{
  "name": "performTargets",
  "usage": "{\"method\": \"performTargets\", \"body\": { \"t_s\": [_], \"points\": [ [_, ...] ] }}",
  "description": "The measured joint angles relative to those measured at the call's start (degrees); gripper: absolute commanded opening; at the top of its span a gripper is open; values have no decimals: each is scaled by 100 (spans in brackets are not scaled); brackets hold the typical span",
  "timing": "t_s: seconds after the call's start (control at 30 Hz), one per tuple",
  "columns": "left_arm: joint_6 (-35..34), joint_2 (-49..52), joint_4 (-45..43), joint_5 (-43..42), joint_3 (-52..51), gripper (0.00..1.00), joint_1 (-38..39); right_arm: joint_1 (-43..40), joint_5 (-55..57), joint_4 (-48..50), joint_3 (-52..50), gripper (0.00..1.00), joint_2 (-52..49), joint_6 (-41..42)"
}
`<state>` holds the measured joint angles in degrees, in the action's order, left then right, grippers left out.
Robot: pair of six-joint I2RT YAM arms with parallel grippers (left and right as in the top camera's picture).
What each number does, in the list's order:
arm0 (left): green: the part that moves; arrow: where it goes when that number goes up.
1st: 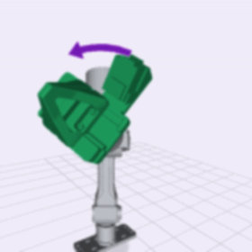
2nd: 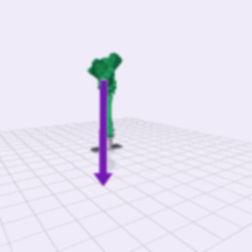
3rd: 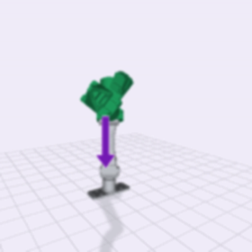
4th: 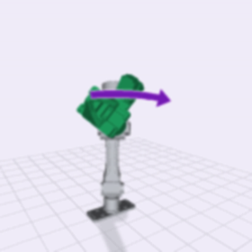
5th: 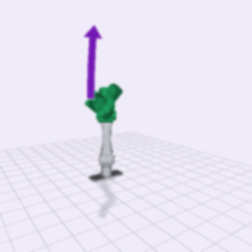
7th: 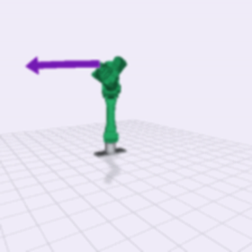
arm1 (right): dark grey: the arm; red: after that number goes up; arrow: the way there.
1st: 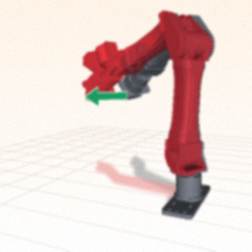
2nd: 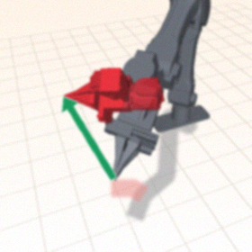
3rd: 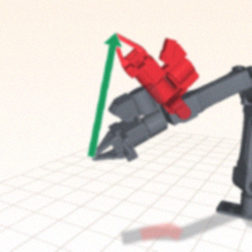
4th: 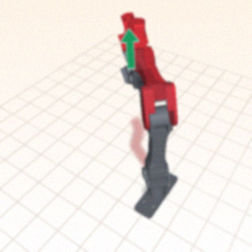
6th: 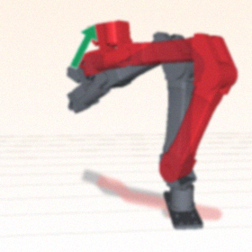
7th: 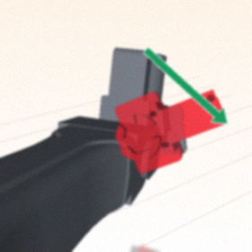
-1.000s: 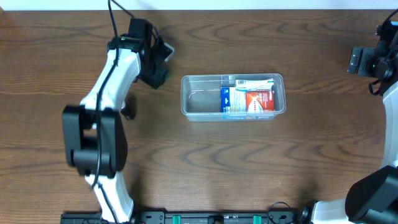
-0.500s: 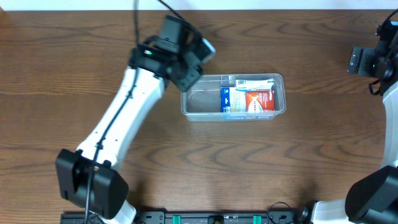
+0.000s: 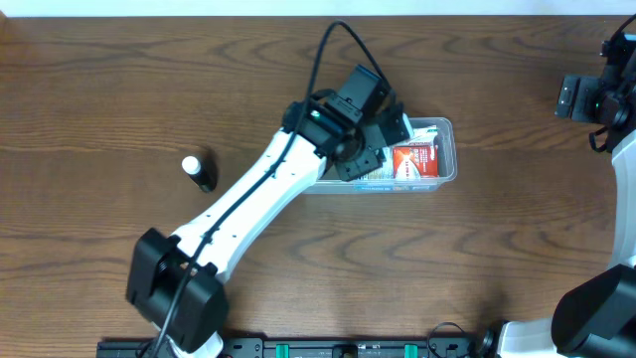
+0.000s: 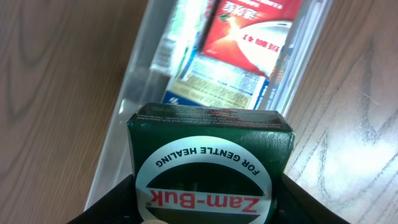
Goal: Pack container
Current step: 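Carry the green tin with the left gripper over the container, then lower the green tin into the container and open the left gripper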
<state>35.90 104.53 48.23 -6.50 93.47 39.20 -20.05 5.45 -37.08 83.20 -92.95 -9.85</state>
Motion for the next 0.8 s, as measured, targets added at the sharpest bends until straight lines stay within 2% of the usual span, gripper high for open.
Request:
{"method": "performTargets", "body": {
  "t_s": [0.3,0.8],
  "points": [
    [304,584,-518,0,0,54,35,0,0,2,0,99,0,2],
    [1071,1115,-671,-2,0,58,35,-2,0,2,0,99,0,2]
  ]
}}
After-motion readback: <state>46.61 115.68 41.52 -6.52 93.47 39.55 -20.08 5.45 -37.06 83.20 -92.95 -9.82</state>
